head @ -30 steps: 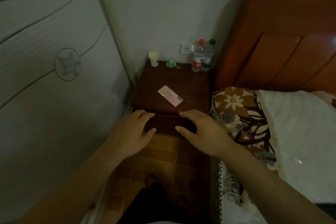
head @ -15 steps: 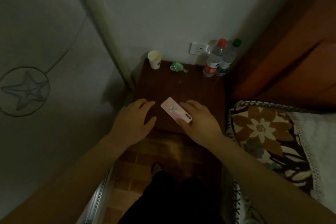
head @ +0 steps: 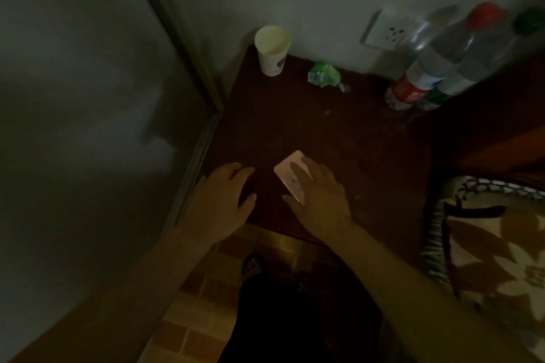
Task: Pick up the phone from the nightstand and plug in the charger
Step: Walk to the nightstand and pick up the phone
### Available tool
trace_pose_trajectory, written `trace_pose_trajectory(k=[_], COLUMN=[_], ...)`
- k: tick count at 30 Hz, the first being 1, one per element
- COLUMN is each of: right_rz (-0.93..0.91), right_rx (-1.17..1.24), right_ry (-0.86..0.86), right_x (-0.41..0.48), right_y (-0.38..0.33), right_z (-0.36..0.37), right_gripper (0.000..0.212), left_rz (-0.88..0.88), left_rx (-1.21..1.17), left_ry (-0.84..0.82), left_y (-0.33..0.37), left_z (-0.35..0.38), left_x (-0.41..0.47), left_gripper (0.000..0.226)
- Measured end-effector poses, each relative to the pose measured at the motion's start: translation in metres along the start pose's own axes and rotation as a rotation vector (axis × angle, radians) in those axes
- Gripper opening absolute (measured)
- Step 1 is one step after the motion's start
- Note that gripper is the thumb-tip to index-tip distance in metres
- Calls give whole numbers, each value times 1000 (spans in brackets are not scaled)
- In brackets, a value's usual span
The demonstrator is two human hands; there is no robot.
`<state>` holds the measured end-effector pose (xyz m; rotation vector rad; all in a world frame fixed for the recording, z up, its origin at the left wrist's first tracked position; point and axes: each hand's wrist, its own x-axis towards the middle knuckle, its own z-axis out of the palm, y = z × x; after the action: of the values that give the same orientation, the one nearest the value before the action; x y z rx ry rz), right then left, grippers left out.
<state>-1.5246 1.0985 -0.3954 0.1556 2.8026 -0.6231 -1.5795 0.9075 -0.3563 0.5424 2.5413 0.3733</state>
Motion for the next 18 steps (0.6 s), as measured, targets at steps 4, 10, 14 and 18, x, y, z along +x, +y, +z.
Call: trace_pose_trajectory(k=[4,10,14,18], right_rz=[8,42,20,8], right_rx=[-62,-109,-112,-199], right_ry=[7,-14,-47,-81], right_x=[23,30,35,36], right_y=[10,16,15,13], right_z=[24,36,33,34], right_gripper=[68,73,75,72], left_rz=[-34,-54,-55,-51], left_rx=[-44,-62,-81,-61], left_ry=[39,1,-25,-72], left_y=[-16,-24,-24,-23], left_z=[15,20,17,18], left_x=[13,18,21,26], left_gripper=[54,54,54,54])
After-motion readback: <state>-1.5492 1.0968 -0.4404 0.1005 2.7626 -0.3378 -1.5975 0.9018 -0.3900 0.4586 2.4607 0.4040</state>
